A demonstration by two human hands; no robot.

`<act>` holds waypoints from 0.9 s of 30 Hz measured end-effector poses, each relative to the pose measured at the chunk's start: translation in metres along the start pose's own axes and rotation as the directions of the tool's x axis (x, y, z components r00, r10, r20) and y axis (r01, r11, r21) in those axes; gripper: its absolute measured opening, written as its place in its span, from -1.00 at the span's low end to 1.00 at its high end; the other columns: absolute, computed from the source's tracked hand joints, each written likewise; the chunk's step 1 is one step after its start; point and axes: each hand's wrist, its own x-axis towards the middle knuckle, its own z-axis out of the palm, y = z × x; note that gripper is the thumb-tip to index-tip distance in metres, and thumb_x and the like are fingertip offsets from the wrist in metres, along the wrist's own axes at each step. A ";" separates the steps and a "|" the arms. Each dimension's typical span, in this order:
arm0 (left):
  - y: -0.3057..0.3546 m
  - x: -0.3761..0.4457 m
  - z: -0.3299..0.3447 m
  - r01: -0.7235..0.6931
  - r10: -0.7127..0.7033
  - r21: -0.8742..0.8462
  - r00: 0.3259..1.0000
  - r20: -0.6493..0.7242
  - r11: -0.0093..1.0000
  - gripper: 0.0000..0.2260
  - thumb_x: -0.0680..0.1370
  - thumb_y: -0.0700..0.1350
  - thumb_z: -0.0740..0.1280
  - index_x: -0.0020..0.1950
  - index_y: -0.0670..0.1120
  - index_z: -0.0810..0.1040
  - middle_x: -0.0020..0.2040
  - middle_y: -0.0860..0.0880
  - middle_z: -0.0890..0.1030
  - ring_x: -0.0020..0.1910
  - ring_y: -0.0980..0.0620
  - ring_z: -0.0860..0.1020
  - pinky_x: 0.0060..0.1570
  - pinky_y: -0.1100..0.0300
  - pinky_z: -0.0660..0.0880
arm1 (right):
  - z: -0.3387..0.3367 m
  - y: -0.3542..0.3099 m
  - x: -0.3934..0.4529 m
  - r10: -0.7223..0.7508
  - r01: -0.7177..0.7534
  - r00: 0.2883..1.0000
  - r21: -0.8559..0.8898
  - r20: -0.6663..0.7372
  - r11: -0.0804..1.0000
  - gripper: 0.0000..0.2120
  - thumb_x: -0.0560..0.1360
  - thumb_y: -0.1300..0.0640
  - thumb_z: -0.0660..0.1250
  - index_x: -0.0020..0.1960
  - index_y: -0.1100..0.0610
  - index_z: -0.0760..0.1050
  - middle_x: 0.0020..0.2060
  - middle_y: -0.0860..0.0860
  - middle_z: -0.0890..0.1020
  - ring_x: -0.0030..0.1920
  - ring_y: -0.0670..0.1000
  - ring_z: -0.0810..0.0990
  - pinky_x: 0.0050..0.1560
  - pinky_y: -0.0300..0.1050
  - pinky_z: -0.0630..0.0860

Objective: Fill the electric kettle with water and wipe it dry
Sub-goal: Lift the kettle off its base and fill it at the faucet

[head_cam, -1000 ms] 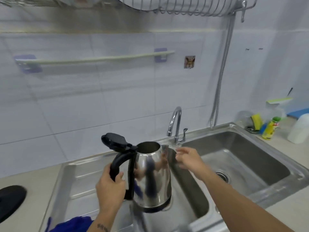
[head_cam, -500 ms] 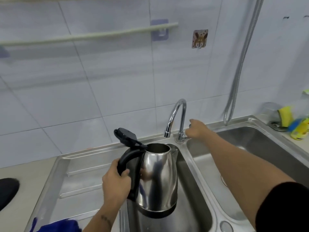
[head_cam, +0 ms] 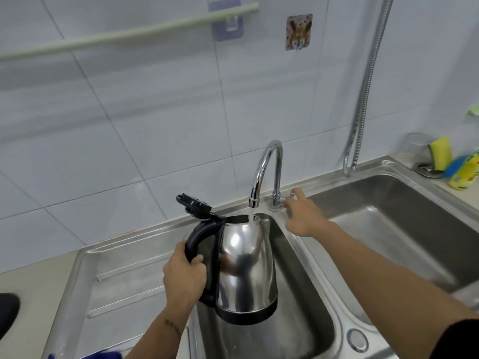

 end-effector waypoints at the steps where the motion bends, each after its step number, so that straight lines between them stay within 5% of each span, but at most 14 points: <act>1: 0.000 0.000 0.001 0.001 -0.001 -0.002 1.000 0.007 1.000 -0.81 0.56 -0.21 0.28 0.12 0.01 0.49 -0.08 -0.08 0.58 -0.13 -0.09 0.54 -0.12 0.08 0.44 | 0.000 0.000 -0.002 -0.006 0.006 1.000 -0.006 0.004 1.000 -0.53 0.45 0.19 0.25 0.37 0.12 0.45 0.51 0.03 0.16 0.34 0.25 0.44 0.23 0.08 0.49; 8: -0.014 0.004 -0.007 -0.042 0.048 -0.105 0.998 0.048 0.994 -0.81 0.56 -0.26 0.30 0.08 0.00 0.52 -0.13 -0.04 0.60 -0.18 0.04 0.53 -0.19 0.13 0.41 | -0.005 -0.001 -0.001 0.044 -0.044 0.999 0.006 -0.015 0.999 -0.42 0.45 0.17 0.27 0.48 0.12 0.39 0.56 0.06 0.17 0.50 0.22 0.28 0.39 0.15 0.42; 12: -0.030 0.012 -0.022 -0.097 0.117 -0.200 0.989 0.087 0.975 -0.77 0.55 -0.31 0.31 0.04 0.02 0.54 -0.14 0.01 0.63 -0.12 0.09 0.56 -0.23 0.32 0.36 | 0.006 -0.004 -0.008 0.067 -0.065 0.998 -0.069 0.018 0.995 -0.50 0.32 0.10 0.24 0.26 0.12 0.50 0.60 0.03 0.11 0.51 0.22 0.30 0.30 0.14 0.47; 16: -0.037 0.016 -0.032 -0.116 0.155 -0.273 0.980 0.126 0.955 -0.72 0.54 -0.35 0.32 0.03 0.04 0.57 -0.13 0.02 0.67 -0.10 0.19 0.58 -0.16 0.40 0.37 | 0.005 -0.007 -0.010 0.106 -0.099 0.993 -0.121 0.055 0.988 -0.48 0.36 0.14 0.28 0.32 0.11 0.48 0.63 0.02 -0.05 0.32 0.19 0.54 0.07 0.01 0.51; 21: -0.033 0.011 -0.038 -0.142 0.174 -0.297 0.981 0.087 0.944 -0.70 0.53 -0.37 0.32 0.06 0.03 0.58 -0.13 0.03 0.68 -0.12 0.32 0.57 -0.19 0.53 0.39 | 0.011 -0.006 -0.003 0.093 -0.083 0.994 -0.145 0.063 0.986 -0.60 0.28 0.09 0.23 0.10 0.11 0.51 0.56 0.07 0.12 0.30 0.19 0.54 0.03 0.04 0.54; 27: -0.014 -0.003 -0.025 -0.159 0.165 -0.233 0.986 0.004 0.959 -0.73 0.55 -0.34 0.30 0.07 0.03 0.55 -0.12 0.07 0.66 -0.13 0.29 0.58 -0.24 0.53 0.37 | 0.019 0.002 -0.012 0.023 -0.031 0.999 -0.167 -0.049 0.985 -0.65 0.37 0.17 0.34 0.16 0.16 0.45 0.55 0.07 0.03 0.10 0.22 0.57 -0.09 -0.03 0.41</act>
